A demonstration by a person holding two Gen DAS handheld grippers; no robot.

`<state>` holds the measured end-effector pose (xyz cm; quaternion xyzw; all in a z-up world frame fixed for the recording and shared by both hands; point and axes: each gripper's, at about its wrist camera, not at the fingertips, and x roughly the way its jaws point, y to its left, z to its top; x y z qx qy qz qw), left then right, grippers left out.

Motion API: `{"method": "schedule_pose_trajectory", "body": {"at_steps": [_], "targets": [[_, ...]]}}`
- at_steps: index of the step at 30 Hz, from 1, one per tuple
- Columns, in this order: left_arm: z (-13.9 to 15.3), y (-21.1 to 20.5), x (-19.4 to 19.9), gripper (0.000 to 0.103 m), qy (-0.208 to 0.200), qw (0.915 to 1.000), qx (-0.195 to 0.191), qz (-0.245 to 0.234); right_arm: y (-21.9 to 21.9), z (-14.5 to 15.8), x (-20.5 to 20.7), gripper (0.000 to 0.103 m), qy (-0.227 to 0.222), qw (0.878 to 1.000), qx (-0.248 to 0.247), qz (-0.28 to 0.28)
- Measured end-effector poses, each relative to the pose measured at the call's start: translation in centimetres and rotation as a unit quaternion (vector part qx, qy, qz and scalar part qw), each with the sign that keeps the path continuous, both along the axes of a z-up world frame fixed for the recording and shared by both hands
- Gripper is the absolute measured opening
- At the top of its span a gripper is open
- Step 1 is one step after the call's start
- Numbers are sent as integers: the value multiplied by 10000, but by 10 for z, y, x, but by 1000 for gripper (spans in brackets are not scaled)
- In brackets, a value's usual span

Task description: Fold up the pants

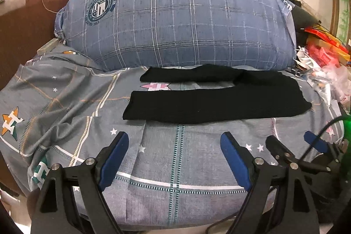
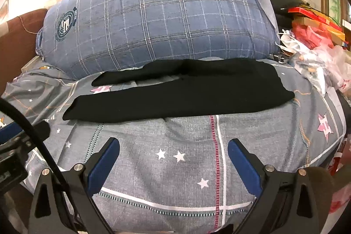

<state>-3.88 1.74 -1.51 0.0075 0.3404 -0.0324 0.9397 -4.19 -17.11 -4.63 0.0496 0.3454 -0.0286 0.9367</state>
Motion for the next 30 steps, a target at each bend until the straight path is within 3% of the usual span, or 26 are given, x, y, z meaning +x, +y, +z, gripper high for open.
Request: {"method": "schedule_pose_trajectory", "body": {"at_steps": [10,20,25,30], "targets": [[-2,-1,-8,85,-63,9999,101,74,-6,-6,2,101,251,9994,224,-69],[-14,0,0,85,149,9998,96,117,-8,-17,8,101,418,9986,314,-22],[-21,15,19,85,402,9990,-125,122,-11,-30,15,101,582,9977,359,13],[-18,52,67,85,698,9961,-446,297,-34,-33,36,101,642,9970,420,-101]]}}
